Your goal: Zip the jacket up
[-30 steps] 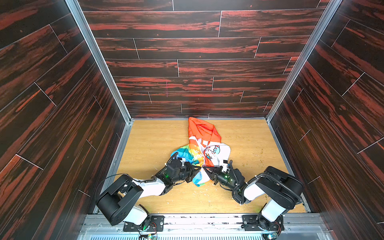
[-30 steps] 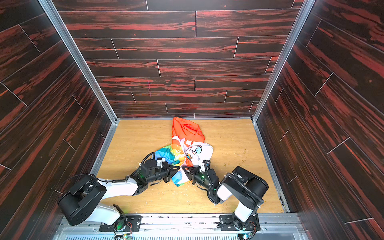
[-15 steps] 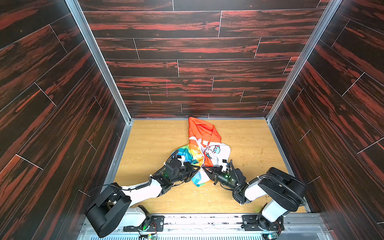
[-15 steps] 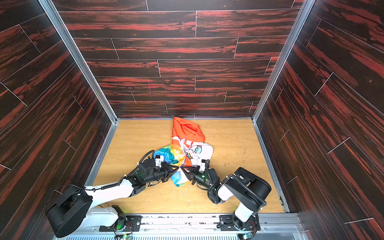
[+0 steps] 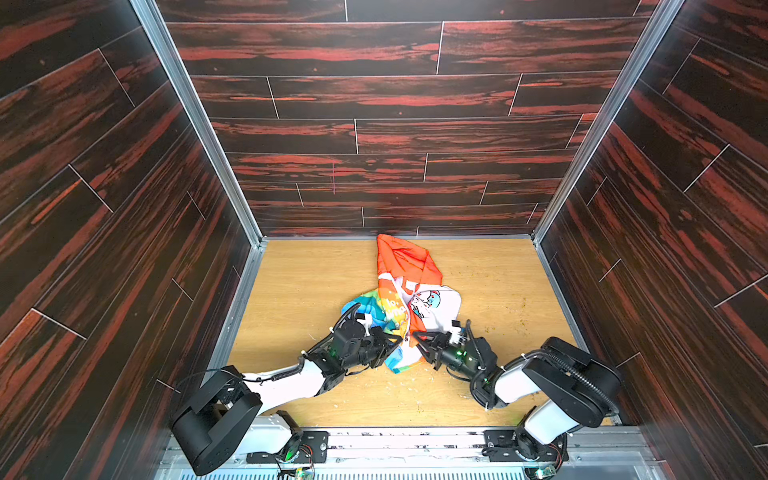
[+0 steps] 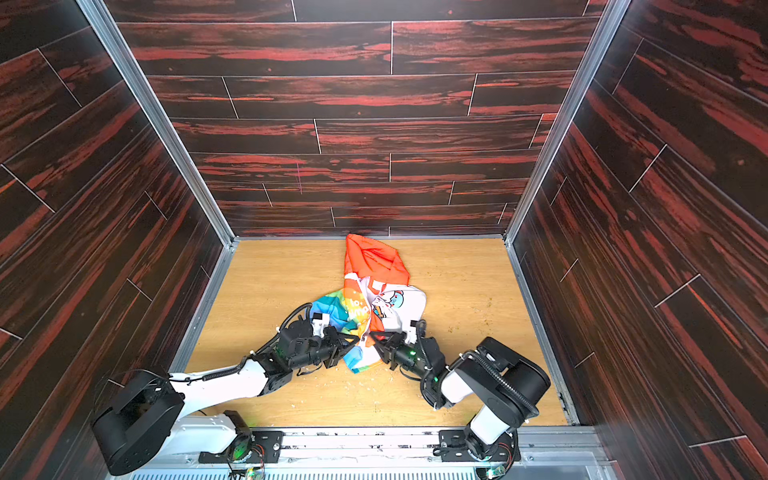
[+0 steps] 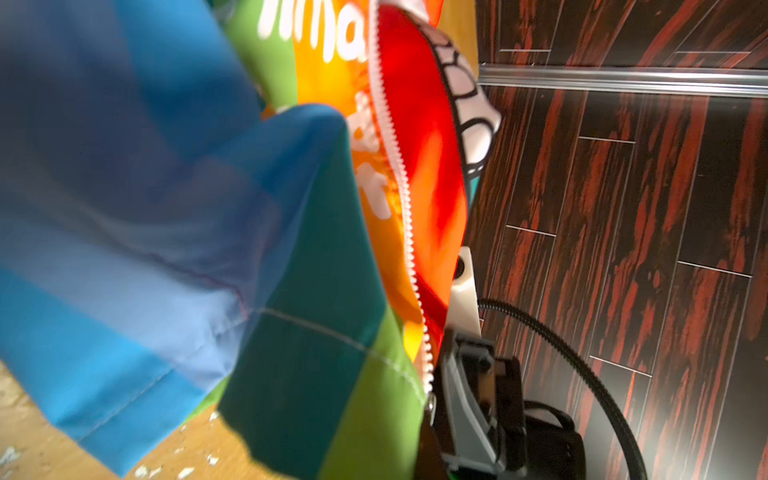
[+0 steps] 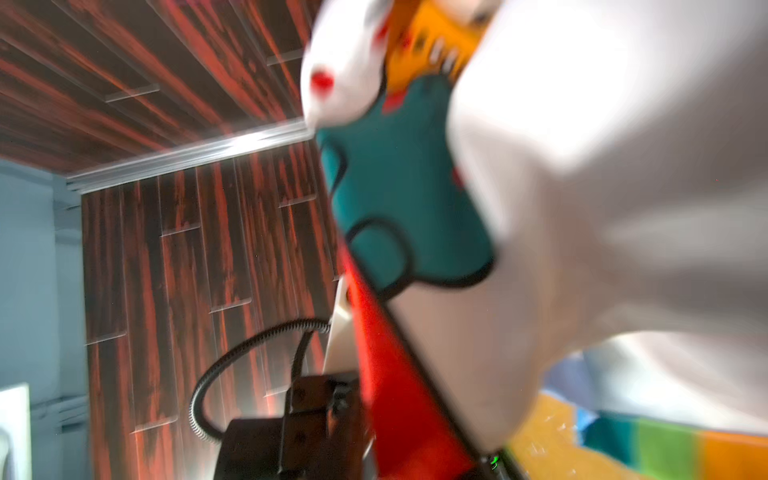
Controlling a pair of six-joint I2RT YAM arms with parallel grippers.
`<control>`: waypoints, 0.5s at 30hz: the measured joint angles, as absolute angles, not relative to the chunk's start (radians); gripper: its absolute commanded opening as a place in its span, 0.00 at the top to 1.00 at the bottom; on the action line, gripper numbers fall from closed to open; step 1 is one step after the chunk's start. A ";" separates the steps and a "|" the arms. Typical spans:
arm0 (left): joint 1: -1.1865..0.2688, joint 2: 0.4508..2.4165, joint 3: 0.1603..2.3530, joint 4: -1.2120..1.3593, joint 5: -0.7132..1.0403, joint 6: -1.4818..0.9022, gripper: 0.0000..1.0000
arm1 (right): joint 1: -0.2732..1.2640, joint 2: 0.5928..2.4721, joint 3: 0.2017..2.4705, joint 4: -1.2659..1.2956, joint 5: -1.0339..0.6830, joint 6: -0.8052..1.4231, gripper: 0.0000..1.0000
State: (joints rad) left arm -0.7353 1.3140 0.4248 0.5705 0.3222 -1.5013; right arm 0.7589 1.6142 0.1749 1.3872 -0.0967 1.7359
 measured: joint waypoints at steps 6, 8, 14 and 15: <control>-0.735 1.333 0.414 0.575 0.341 -1.511 1.00 | 0.752 1.575 0.096 1.358 -0.107 1.730 0.49; -0.733 1.339 0.414 0.575 0.345 -1.511 1.00 | 0.751 1.524 0.094 1.312 -0.128 1.721 0.47; -0.728 1.340 0.413 0.575 0.358 -1.509 1.00 | 0.733 1.189 0.108 0.936 -0.189 1.619 0.46; -0.727 1.340 0.413 0.575 0.360 -1.507 1.00 | 0.732 1.125 0.137 0.815 -0.192 1.582 0.46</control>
